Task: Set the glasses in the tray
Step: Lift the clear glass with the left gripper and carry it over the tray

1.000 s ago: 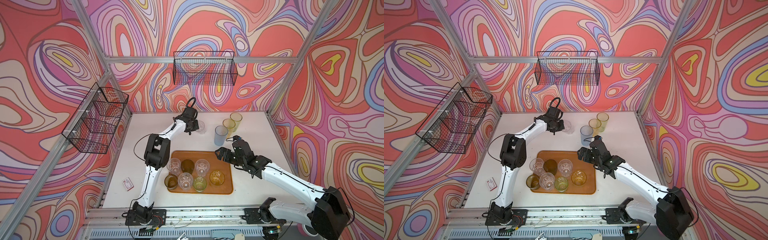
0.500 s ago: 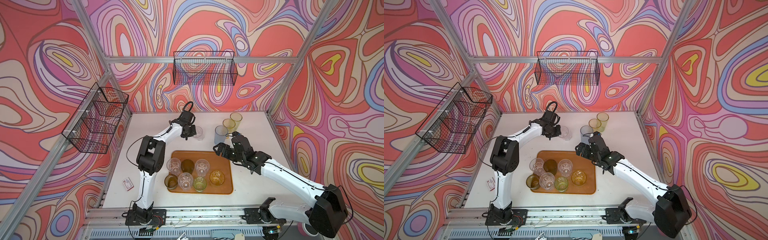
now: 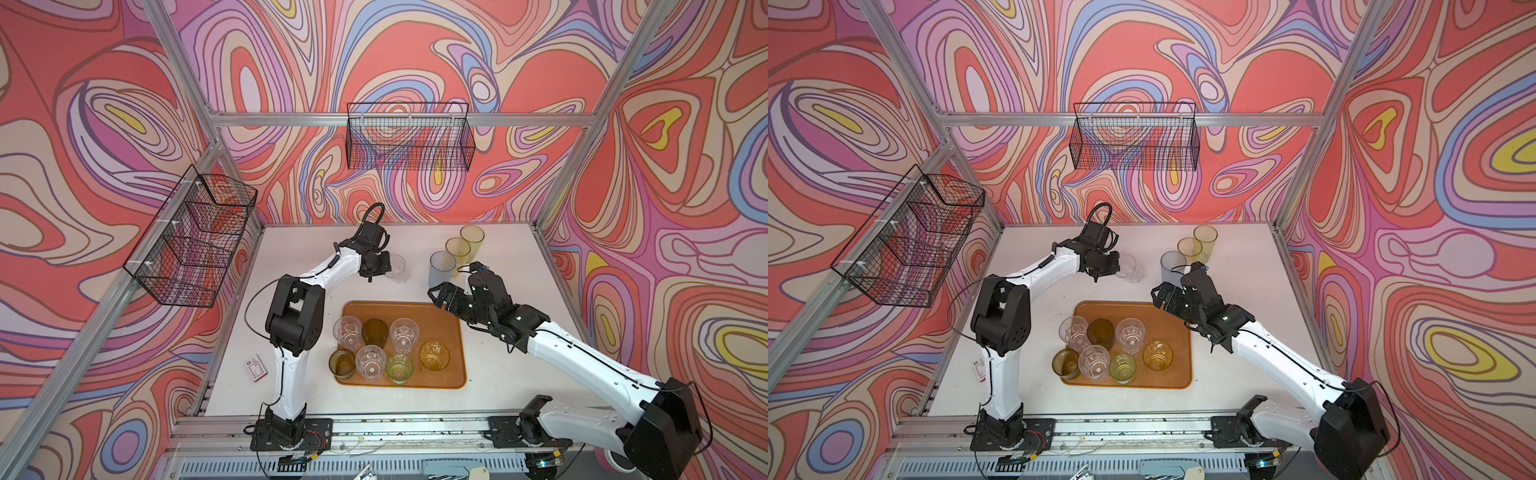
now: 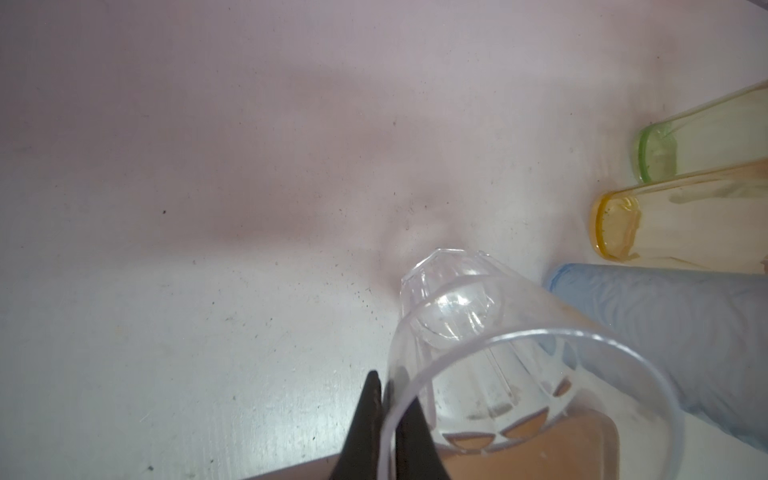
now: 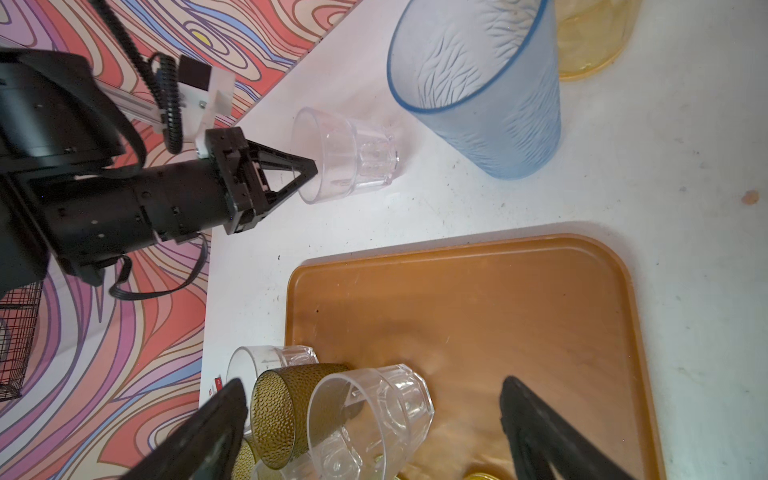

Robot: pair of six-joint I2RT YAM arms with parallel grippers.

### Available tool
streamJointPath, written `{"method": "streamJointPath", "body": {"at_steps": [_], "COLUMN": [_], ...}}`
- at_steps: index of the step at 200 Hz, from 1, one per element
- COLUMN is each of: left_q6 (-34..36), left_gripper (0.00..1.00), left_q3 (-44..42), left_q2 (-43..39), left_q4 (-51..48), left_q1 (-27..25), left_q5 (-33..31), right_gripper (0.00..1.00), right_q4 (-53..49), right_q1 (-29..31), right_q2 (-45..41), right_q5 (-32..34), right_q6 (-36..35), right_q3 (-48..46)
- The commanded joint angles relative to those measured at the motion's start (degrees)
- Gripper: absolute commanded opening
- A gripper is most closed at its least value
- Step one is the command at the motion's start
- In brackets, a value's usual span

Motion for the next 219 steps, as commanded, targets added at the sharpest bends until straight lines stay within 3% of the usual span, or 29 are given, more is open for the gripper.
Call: {"method": "streamJointPath", "body": {"at_steps": [1, 73, 170, 219], "left_q6": [0.78, 1.85, 6.00, 5.97], "left_gripper": [0.00, 0.00, 0.00, 0.00], "left_q3": [-2.50, -7.33, -6.11, -6.20], "left_q2": [-5.49, -11.86, -22.42, -25.56], "left_q4": [-0.24, -3.35, -14.11, -17.08], "left_q1": [0.36, -0.21, -7.83, -10.60], "left_q5": [1.25, 0.99, -7.68, -9.71], "right_gripper": [0.97, 0.97, 0.98, 0.97], "right_q4": [2.63, 3.11, 7.44, 9.89], "right_q1": [-0.30, -0.29, -0.59, -4.10], "right_q2": [-1.06, -4.50, -8.74, -11.89], "right_q5": [-1.08, -4.78, -8.10, -11.18], "right_q6": [1.31, 0.54, -1.96, -3.52], "right_q3": [-0.94, -2.72, -7.69, -11.77]}}
